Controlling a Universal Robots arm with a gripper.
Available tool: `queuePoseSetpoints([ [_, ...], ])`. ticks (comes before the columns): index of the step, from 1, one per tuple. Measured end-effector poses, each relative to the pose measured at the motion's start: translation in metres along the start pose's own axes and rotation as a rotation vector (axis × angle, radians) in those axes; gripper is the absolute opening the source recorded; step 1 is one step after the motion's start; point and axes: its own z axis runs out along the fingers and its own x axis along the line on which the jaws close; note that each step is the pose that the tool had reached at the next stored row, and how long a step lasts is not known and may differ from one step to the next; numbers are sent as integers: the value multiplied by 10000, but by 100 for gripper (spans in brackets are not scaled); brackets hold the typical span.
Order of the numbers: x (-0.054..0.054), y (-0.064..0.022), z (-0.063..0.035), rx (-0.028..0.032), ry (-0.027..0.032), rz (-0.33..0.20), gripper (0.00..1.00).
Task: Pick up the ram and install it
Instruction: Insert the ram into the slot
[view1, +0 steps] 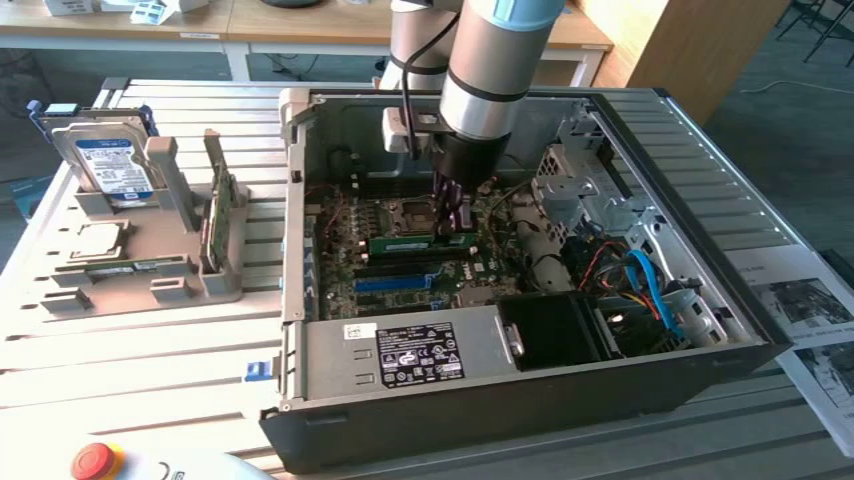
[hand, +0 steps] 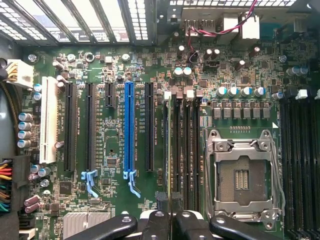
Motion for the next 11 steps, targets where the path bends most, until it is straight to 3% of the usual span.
queuePoseSetpoints([
  [11, -17, 1, 12, 0, -2, 36, 12],
])
